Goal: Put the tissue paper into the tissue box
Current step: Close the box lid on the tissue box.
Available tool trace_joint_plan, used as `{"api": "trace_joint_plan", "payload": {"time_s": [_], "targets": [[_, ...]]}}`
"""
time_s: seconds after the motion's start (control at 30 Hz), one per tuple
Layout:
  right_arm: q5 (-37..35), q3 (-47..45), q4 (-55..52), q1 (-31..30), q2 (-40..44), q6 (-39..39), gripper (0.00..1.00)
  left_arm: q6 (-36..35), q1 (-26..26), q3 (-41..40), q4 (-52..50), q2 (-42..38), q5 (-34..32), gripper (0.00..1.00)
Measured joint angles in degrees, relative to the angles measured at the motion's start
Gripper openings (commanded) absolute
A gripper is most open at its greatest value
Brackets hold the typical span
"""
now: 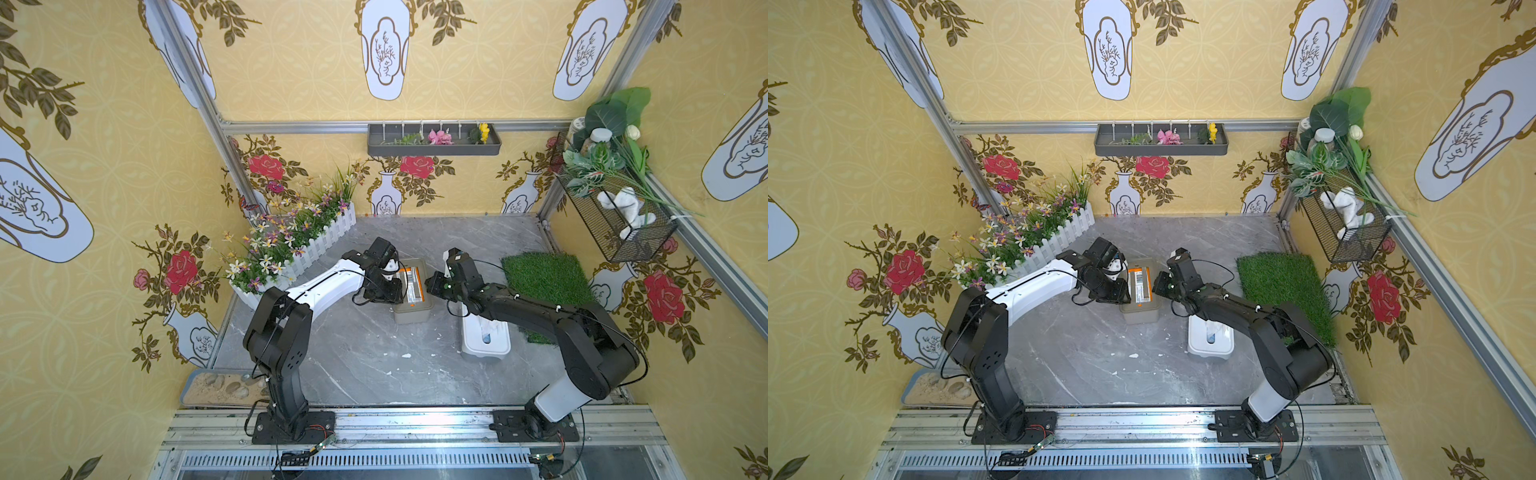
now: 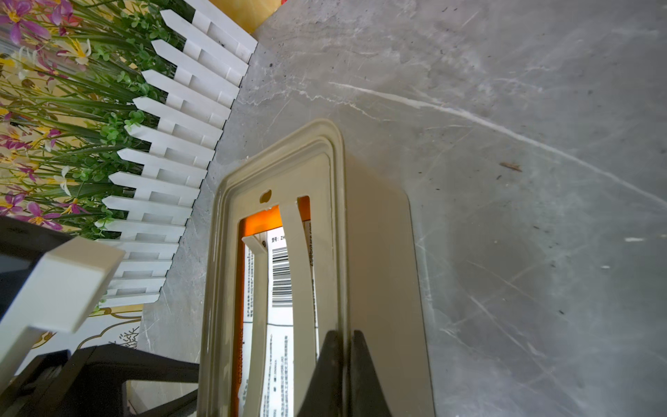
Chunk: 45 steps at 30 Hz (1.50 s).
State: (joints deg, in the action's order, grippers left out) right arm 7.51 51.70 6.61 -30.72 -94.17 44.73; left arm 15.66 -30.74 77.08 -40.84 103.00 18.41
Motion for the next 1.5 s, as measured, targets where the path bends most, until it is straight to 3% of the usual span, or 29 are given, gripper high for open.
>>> {"api": "trace_joint_plan", "payload": {"time_s": [0.1,0.3,0.37,0.6,0.83,1.03,1.3,1.5], "targets": [[1.2,1.5,0.3,-0.5,-1.7,-0.2,0.0,0.6,0.1,-1.5,0.1,-1.6,-1.8,0.5],[1.3,3.8,-0.2,-1.8,-3.7,-1.5,0.0,1.8,1.5,-3.8,0.2,-3.8,-3.8,0.63],[0.0,4.8,-1.1,-2.7,-4.2,-2.2,0.0,2.2,2.1,-4.2,0.0,-4.3,-3.9,0.71],[-5.6,8.7,-5.7,-6.2,-6.2,-3.7,0.04,2.5,3.9,-3.7,-1.6,-6.7,-1.6,0.84],[-8.2,9.5,-6.4,-7.3,-6.9,-4.2,0.07,4.5,7.6,-0.2,2.7,-8.7,1.4,0.83],[-10.5,9.7,-6.8,-8.1,-7.4,-4.2,0.14,9.2,11.7,-0.9,11.0,-6.7,8.8,0.78],[-12.5,9.4,-5.9,-9.0,-7.8,-4.0,0.16,15.3,12.0,-7.9,24.0,-3.5,18.5,0.71],[-12.4,9.0,-4.2,-9.1,-8.6,-2.9,0.19,17.4,11.8,-11.4,30.0,-3.4,20.8,0.66]]}}
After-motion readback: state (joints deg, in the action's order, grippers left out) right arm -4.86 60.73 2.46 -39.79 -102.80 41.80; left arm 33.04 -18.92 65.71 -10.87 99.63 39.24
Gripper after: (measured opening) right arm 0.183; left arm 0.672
